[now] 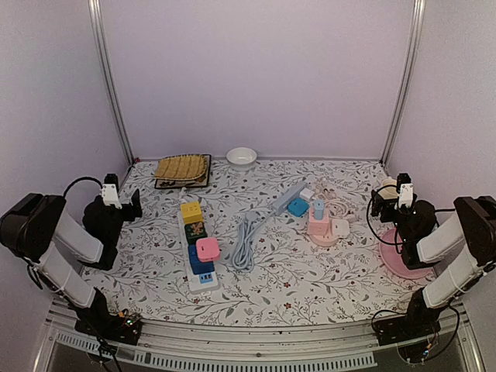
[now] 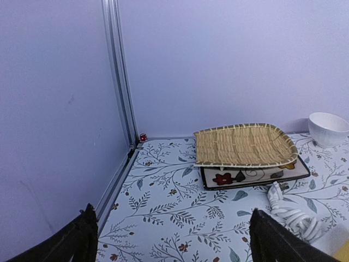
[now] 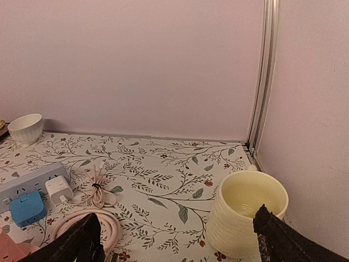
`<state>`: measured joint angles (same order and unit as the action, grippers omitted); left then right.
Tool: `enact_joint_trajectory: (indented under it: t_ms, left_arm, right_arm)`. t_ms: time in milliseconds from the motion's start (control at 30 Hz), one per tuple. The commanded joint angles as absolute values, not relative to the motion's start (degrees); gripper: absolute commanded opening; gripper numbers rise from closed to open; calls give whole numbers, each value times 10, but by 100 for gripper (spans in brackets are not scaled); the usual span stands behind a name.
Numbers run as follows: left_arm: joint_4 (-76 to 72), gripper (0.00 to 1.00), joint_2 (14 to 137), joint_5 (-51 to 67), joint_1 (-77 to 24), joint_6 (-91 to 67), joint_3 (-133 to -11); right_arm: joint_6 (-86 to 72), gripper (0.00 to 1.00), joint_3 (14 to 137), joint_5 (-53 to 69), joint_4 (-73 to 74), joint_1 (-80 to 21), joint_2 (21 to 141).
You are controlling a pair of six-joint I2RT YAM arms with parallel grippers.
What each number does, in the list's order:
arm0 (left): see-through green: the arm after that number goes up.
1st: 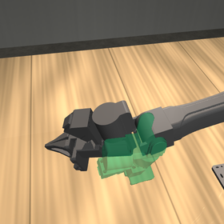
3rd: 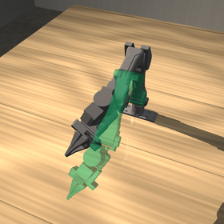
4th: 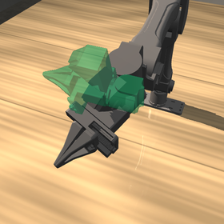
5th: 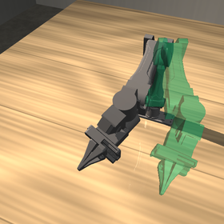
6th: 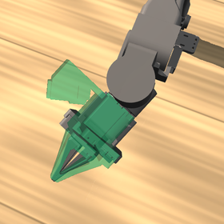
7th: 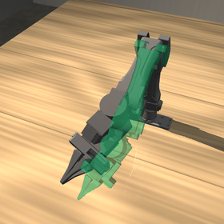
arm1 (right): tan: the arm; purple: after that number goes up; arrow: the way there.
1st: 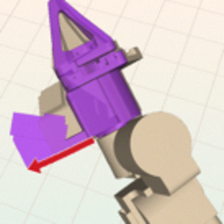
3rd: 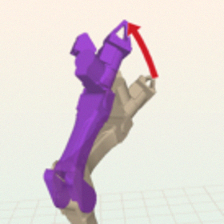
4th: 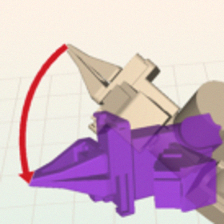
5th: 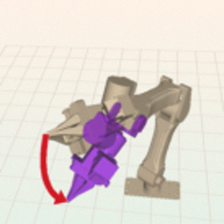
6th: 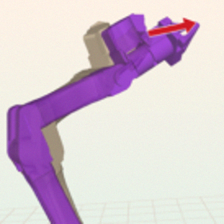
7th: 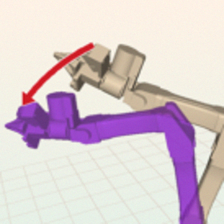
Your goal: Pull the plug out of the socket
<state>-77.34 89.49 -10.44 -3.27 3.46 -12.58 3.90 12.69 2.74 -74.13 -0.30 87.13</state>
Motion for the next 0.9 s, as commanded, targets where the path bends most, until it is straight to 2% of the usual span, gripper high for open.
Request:
enact_joint_trajectory:
  t_ms: [0,700,767,867]
  left_arm:
    - [-792,97,893,-98,-39,43,-121]
    - [-791,97,884,-128,-45,41,-120]
    - [-768,97,853,-159,-55,44,-122]
    - [-620,97,787,-179,-70,50,-177]
  right_arm:
    - [34,99,133,31,-746,0,877]
    - [31,99,130,11,-748,0,871]
    - [20,99,140,-20,-705,0,845]
    - [8,99,196,-36,-561,0,793]
